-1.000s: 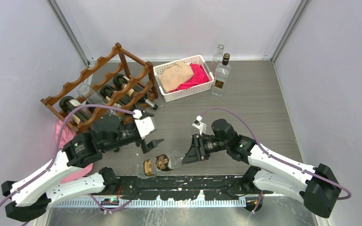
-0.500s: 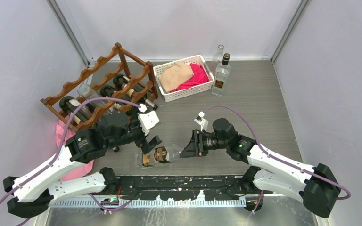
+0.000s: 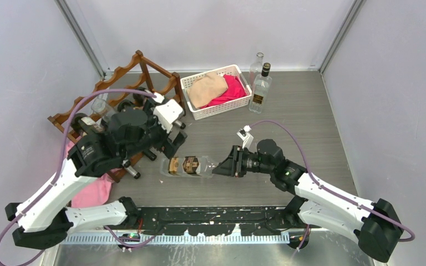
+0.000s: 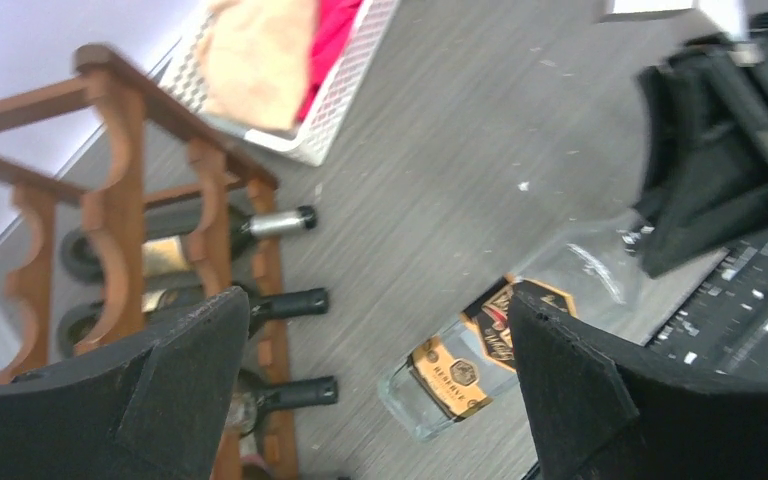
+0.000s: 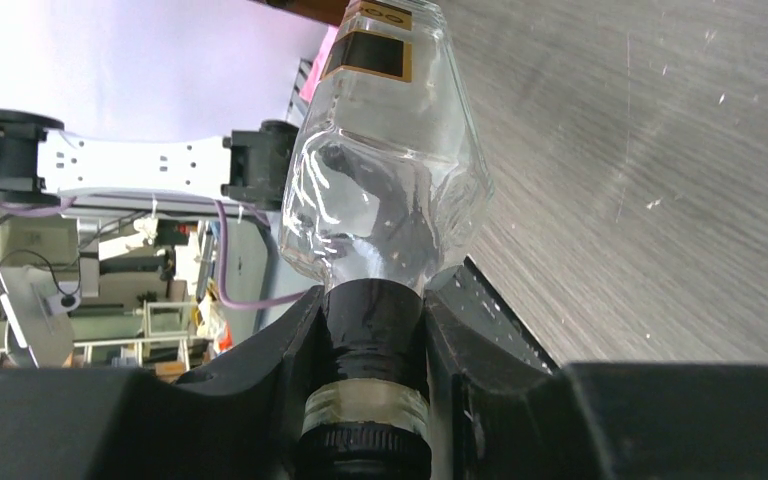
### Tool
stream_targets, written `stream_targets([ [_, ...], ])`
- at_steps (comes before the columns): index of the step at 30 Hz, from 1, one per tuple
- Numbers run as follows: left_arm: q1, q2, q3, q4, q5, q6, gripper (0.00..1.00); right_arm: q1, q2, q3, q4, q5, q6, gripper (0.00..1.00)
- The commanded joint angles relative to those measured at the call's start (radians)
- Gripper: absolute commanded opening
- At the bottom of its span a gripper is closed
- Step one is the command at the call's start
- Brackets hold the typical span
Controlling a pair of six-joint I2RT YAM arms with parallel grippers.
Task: Put the wine bottle on the wine rack
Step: Pick up the wine bottle from the center of the board.
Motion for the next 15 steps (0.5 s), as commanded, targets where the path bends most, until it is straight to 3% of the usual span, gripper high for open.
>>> stream_targets([
  [1, 0.106, 0.045, 0.082, -0.061, -0.063, -0.001, 0.99, -0.006, -0.028, 0.062, 0.346, 0.036, 0.034, 0.01],
  [15, 0.559, 0.155, 0.124, 0.012, 0.141, 0.010, 0.97, -0.013, 0.134, 0.184, 0.541, 0.117, 0.005, 0.01],
])
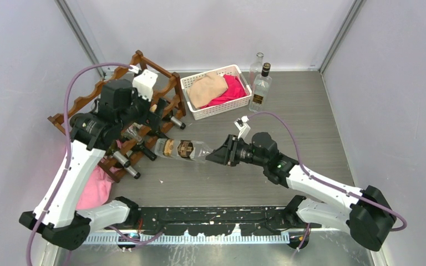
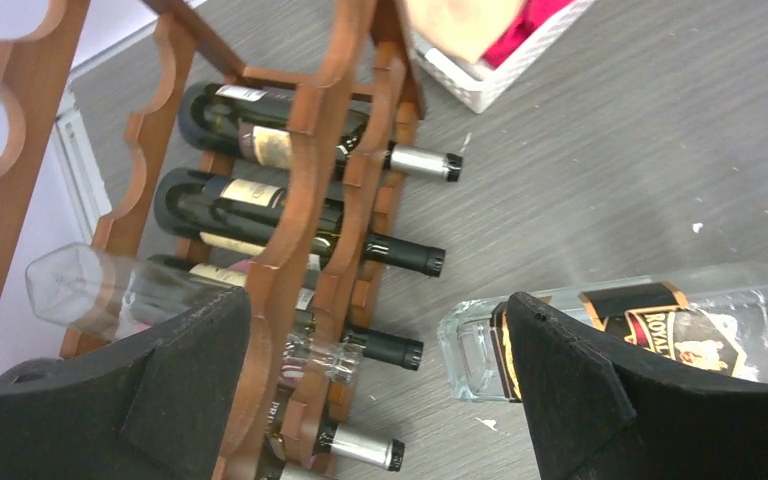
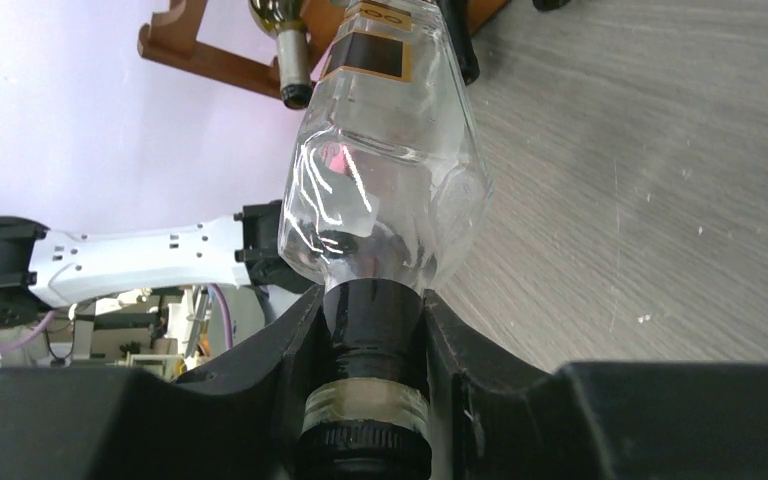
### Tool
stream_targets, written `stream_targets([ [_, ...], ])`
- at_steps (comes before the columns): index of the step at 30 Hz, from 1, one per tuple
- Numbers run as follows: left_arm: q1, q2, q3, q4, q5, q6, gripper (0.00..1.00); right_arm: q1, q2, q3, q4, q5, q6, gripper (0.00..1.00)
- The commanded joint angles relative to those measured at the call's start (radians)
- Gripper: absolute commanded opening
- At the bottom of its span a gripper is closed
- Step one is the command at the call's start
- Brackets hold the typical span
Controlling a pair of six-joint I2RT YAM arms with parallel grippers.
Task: Put the wine bottle on the wine rack
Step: Pick up the wine bottle from the center of the board.
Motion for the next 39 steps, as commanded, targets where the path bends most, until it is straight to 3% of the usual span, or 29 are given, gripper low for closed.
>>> stream_targets([
  [1, 0.107, 0.029, 0.038, 0.062, 0.085, 0.002, 0.96, -0.006, 0.022, 0.137, 0.390, 0.019, 0.004, 0.01],
  [11, 0.190, 0.076, 0.004, 0.109, 0.084, -0.006, 0.91, -0.042, 0.131, 0.234, 0.463, 0.029, 0.002, 0.01],
  [39, 0.231, 0.106, -0.013, 0.099, 0.054, -0.014, 0.85, -0.051, 0.438, 0.292, 0.855, 0.099, 0.119, 0.01],
])
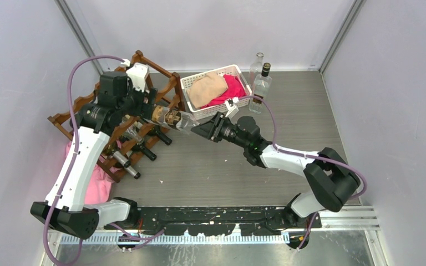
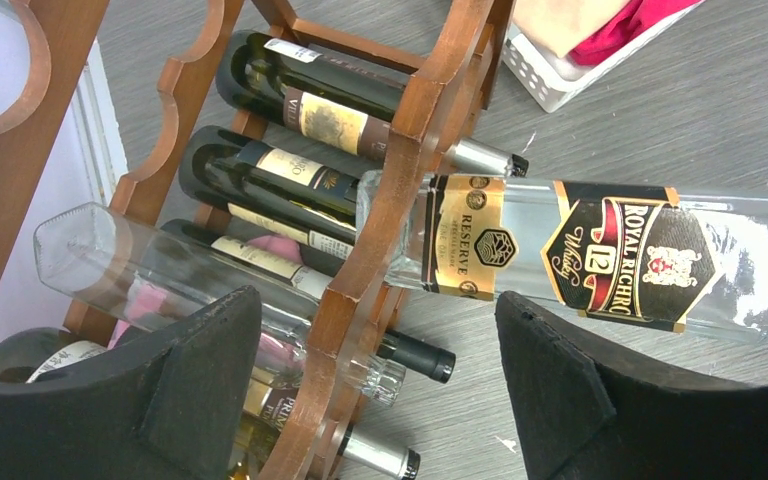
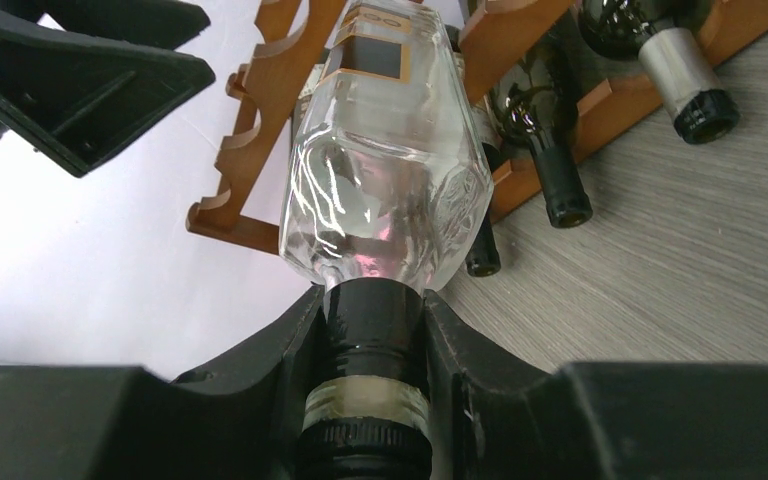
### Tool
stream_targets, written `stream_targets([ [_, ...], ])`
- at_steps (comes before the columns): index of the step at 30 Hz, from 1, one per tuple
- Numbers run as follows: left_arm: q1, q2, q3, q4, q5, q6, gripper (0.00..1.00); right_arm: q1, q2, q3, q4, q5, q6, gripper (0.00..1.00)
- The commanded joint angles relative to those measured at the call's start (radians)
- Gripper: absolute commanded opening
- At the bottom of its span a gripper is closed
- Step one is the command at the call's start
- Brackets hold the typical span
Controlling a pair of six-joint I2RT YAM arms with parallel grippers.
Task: Put the wine bottle on the wine rack
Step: Pick up the wine bottle from the center of the board, then place the wine bottle in the wine rack.
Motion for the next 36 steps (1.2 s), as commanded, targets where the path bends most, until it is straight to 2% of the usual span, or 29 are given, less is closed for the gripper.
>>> stream_targets([
  [1, 0.007, 0.005, 0.008, 0.038, -0.008, -0.003, 0.84, 0.009, -0.014, 0.110, 0.396, 0.033, 0.038, 0.01],
  [7, 0.008, 0.001, 0.022, 0.021, 0.008, -0.012, 0.76, 0.033, 0.077, 0.120, 0.516, 0.093, 0.042, 0.01],
  [22, 0.008, -0.076, 0.050, -0.023, 0.120, -0.067, 0.72, 0.129, 0.347, 0.252, 0.694, 0.225, -0.021, 0.01],
  [36, 0.007, -0.164, 0.101, -0.049, 0.112, -0.083, 0.72, 0.187, 0.549, 0.490, 0.679, 0.348, -0.088, 0.01],
])
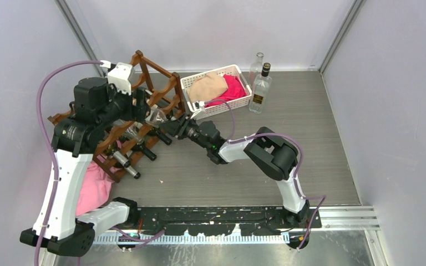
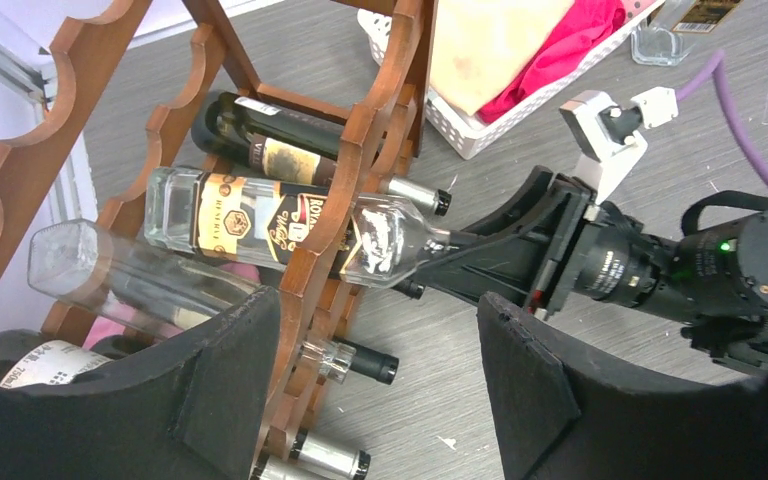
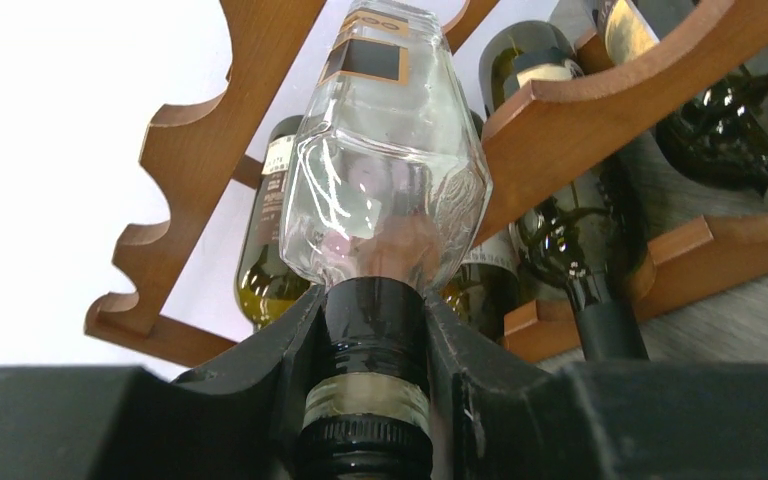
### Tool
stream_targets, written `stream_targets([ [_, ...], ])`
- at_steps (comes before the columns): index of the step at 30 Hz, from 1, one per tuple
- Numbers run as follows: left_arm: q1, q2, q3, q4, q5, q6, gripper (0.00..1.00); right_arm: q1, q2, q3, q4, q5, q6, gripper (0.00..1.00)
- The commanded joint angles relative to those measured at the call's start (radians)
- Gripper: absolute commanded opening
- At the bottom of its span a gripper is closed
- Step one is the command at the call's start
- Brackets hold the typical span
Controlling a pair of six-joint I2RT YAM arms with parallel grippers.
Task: Put the wine bottle on the wine rack
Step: Place the wine bottle in the wine rack.
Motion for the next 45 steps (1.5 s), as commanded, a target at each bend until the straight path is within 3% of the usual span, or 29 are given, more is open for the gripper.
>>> stream_targets([
  [1, 0.007, -0.029, 0.022, 0.015, -0.006, -0.007, 0.72, 0.008, -0.012, 0.156, 0.288, 0.100, -0.048, 0.01],
  [23, 0.006, -0.046, -0.017, 0.046, -0.016, -0.007, 0.72, 0.037, 0.101, 0.349, 0.182, 0.186, -0.098, 0.01],
  [34, 0.006, -0.055, -0.018, 0.046, -0.015, -0.007, 0.72, 0.085, 0.096, 0.408, 0.025, 0.239, -0.242, 0.01],
  [45, 0.007, -0.062, -0.015, 0.046, -0.009, -0.007, 0.72, 0.145, 0.103, 0.460, -0.157, 0.319, -0.493, 0.04],
])
